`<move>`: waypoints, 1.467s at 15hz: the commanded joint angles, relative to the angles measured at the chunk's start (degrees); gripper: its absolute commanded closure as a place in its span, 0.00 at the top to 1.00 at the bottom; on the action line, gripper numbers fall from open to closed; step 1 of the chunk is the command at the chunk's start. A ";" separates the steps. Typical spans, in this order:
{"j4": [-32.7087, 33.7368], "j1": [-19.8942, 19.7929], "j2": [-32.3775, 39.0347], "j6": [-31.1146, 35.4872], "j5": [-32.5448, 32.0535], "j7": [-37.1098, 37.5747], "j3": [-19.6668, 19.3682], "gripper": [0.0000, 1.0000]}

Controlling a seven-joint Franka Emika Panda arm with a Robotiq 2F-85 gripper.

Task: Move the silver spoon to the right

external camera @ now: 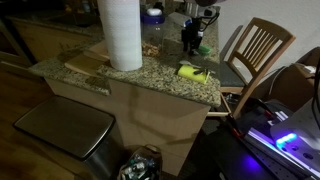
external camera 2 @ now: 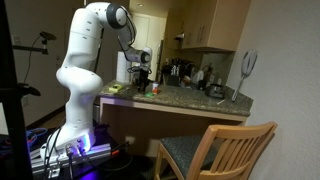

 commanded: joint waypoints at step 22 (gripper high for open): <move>5.92 0.84 -10.60 -14.99 -3.14 -6.25 0.32 0.02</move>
